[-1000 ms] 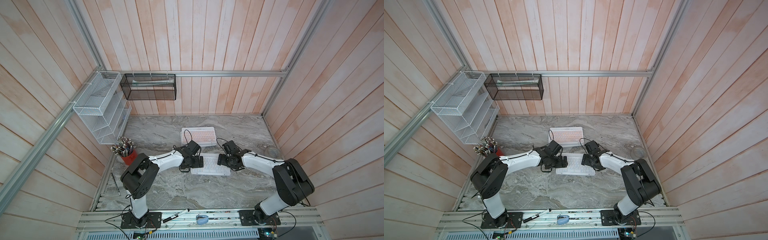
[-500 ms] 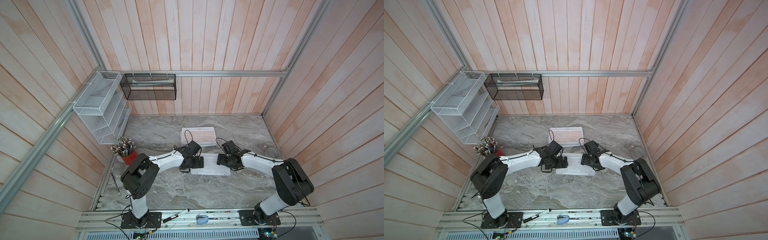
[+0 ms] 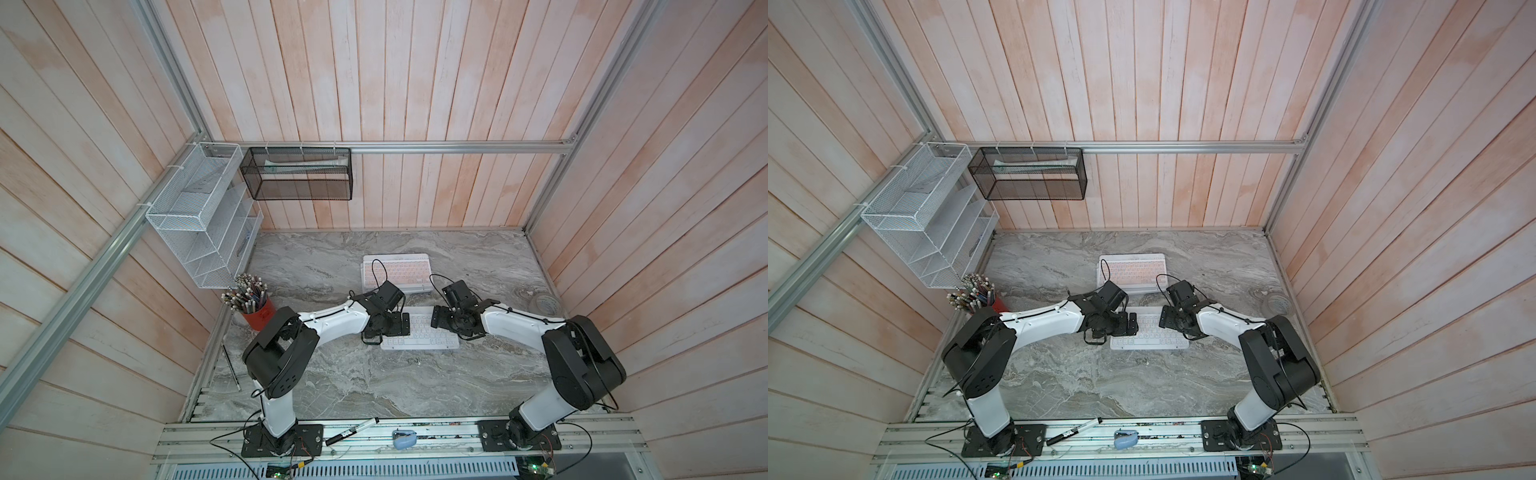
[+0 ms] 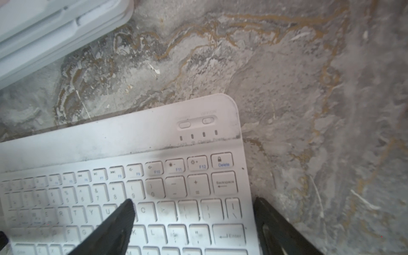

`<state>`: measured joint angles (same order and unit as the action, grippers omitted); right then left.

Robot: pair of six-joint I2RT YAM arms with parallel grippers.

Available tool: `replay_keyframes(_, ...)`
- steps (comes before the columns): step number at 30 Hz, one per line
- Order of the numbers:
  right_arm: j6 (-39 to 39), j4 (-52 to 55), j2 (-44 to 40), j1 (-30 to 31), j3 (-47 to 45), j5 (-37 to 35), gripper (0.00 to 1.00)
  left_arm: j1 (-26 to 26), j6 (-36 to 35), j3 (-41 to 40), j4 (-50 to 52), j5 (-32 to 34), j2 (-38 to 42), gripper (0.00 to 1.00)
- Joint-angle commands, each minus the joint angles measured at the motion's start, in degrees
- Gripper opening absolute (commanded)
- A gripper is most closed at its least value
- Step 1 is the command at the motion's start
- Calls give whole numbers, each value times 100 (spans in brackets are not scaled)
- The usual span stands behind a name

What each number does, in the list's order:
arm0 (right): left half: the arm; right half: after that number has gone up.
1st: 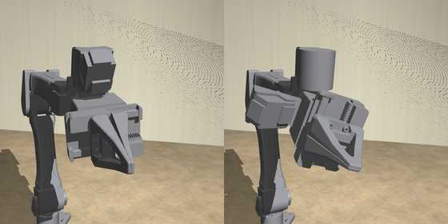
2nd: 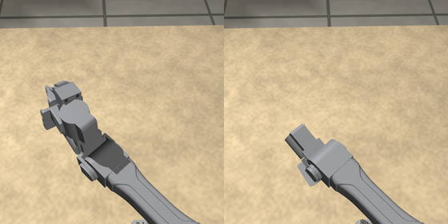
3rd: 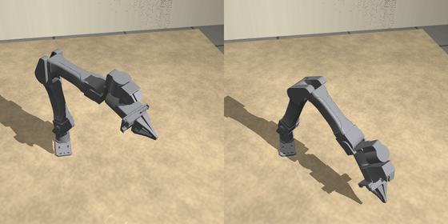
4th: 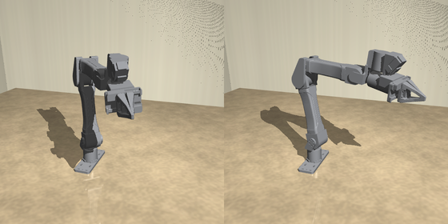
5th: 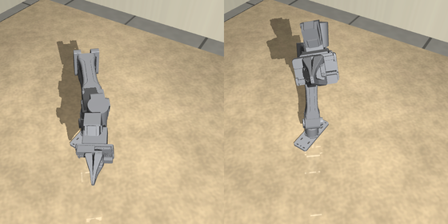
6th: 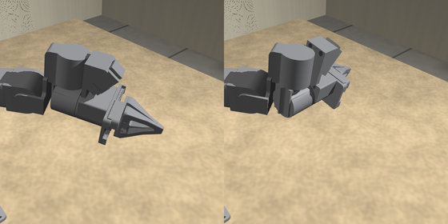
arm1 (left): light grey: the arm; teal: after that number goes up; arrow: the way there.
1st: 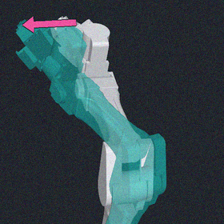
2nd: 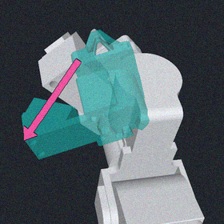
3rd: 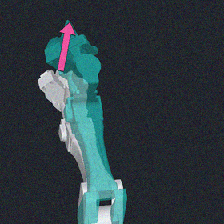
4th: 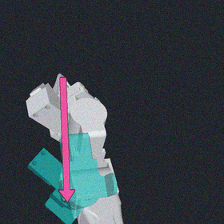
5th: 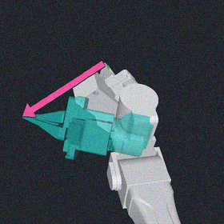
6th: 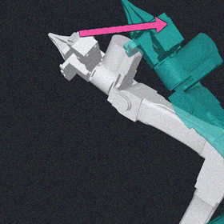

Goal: Stack the numeric keypads
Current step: Pick up the numeric keypad from the center of the board.

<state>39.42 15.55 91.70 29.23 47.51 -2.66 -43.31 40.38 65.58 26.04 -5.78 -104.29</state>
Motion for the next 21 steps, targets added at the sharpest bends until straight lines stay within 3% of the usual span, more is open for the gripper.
replay_keyframes(1,92,30,126,59,-124,393,86,-41,66,95,-123,-89,-64,100)
replay_keyframes(8,40,-332,4,39,-326,720,86,-39,101,57,-194,-148,-38,100)
replay_keyframes(21,515,-3274,-901,-897,-1857,3413,80,-47,225,-490,-807,-389,66,100)
